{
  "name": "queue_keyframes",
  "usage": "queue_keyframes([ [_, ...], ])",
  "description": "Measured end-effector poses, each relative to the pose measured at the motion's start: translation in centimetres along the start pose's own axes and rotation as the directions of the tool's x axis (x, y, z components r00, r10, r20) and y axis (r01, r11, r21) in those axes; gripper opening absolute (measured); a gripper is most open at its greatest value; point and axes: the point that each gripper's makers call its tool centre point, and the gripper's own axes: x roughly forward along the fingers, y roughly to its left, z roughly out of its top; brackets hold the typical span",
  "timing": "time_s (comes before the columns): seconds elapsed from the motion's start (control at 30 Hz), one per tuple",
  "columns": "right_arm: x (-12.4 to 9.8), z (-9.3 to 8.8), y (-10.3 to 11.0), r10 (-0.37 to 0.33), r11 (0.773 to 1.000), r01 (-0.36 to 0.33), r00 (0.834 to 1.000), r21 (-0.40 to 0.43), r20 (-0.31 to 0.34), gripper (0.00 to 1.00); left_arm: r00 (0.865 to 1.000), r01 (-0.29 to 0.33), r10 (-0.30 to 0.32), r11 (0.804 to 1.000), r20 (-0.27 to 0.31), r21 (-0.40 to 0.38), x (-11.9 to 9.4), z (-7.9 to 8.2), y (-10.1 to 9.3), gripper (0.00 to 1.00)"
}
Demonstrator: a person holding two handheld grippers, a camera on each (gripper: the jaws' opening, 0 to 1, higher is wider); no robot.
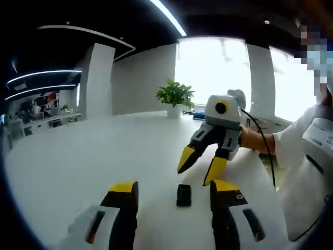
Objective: Snap the two parts of the plastic buckle together until the buckle closes and remains connected.
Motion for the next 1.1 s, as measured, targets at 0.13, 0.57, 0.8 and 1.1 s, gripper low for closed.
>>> queue_keyframes([
  [0.13,0.1,-0.1,-0.1,-0.004,1.0,0.004,1.0,0.002,-0.007,0.27,1.0,-0.019,0.018,1.0,0.004,0.006,-0.1,0.1,0.3,0.57],
  [0.57,1.3,-1.5,-0.4,-0.006,1.0,0.007,0.999,0.024,-0.048,0.23,0.985,-0.056,0.07,0.994,-0.157,0.097,0.7,-2.7,-0.2,0.45],
  [0.8,1.5,-1.6,-0.3,-0.011,1.0,0.01,0.999,-0.008,-0.052,0.14,0.98,-0.059,0.08,0.991,-0.18,0.118,1.7,-2.9,0.2,0.22],
  [1.1,1.5,-1.7,-0.6,-0.021,1.0,0.02,0.998,-0.015,-0.051,0.13,0.981,-0.041,0.06,0.994,-0.185,0.103,2.2,-2.7,0.6,0.17],
])
